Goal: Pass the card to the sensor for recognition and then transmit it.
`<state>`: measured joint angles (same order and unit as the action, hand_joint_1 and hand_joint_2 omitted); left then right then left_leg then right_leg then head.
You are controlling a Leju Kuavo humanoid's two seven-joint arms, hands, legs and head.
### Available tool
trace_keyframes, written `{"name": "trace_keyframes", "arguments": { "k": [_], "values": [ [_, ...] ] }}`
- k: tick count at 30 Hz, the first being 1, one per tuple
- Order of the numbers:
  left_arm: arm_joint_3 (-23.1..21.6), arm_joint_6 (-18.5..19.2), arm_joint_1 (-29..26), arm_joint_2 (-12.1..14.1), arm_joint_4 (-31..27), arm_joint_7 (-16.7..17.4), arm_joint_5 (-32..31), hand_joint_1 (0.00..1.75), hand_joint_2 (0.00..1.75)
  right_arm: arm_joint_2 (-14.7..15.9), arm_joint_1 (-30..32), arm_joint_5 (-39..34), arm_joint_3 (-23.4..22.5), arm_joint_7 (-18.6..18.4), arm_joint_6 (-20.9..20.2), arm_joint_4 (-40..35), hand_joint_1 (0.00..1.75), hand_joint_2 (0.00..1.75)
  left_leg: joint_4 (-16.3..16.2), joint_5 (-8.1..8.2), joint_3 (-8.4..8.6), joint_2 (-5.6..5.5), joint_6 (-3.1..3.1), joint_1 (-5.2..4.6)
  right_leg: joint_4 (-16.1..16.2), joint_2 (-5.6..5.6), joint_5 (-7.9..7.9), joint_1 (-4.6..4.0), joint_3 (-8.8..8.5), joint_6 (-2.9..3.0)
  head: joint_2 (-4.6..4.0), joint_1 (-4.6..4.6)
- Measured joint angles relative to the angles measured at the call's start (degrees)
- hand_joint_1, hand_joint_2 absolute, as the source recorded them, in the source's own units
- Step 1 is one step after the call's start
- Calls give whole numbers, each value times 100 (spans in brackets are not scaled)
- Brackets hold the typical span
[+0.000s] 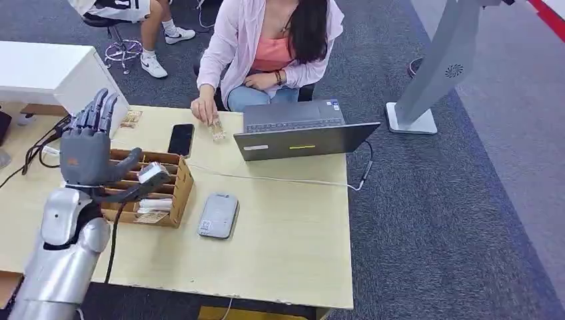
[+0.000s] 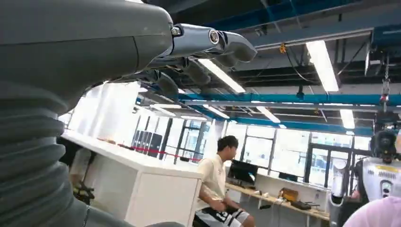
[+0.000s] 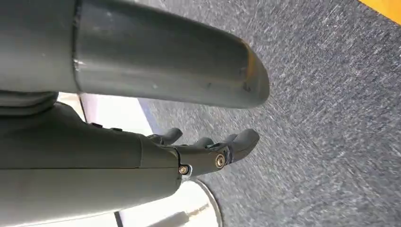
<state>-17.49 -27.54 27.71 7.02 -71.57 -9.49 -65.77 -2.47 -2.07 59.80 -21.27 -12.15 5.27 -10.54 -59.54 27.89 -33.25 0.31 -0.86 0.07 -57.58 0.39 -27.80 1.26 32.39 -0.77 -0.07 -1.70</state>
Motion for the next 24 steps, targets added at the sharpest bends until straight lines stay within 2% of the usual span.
{"name": "trace_keyframes", "arguments": {
  "k": [4,12,16,18,21,24],
  "values": [
    [-4,-4,-779,28,-815,-4,13,0,175,-7,19,-24,-118,-2,13,0,0,0,0,0,-9,-6,0,0,1,-5,-3,-2,10,-3,0,-9],
    [-7,57,-1117,109,-1363,-33,57,0,175,-20,19,-55,-232,-17,24,0,0,0,3,-4,-6,-5,1,1,0,-5,1,-1,5,1,0,-9],
    [-24,13,-2039,155,-1854,-201,-50,0,175,-68,48,-109,-367,-79,92,0,0,0,6,7,2,14,0,1,1,19,-4,0,7,-2,0,-4],
    [-70,31,-2545,175,-1992,-179,-145,0,175,-92,64,-116,-422,-96,116,0,0,0,6,11,-3,9,-1,1,3,14,-11,0,10,0,0,-9],
    [-107,355,-3042,203,-2053,49,-219,0,175,-127,63,-109,-516,-103,120,0,0,0,6,19,-6,7,-1,1,5,11,-16,-1,12,2,0,-9],
    [-101,936,-3153,289,-1981,328,-171,0,175,-138,65,-28,-559,-85,116,0,0,0,6,18,-8,1,-1,1,5,-4,-16,-2,12,2,0,-7]
  ]
}}
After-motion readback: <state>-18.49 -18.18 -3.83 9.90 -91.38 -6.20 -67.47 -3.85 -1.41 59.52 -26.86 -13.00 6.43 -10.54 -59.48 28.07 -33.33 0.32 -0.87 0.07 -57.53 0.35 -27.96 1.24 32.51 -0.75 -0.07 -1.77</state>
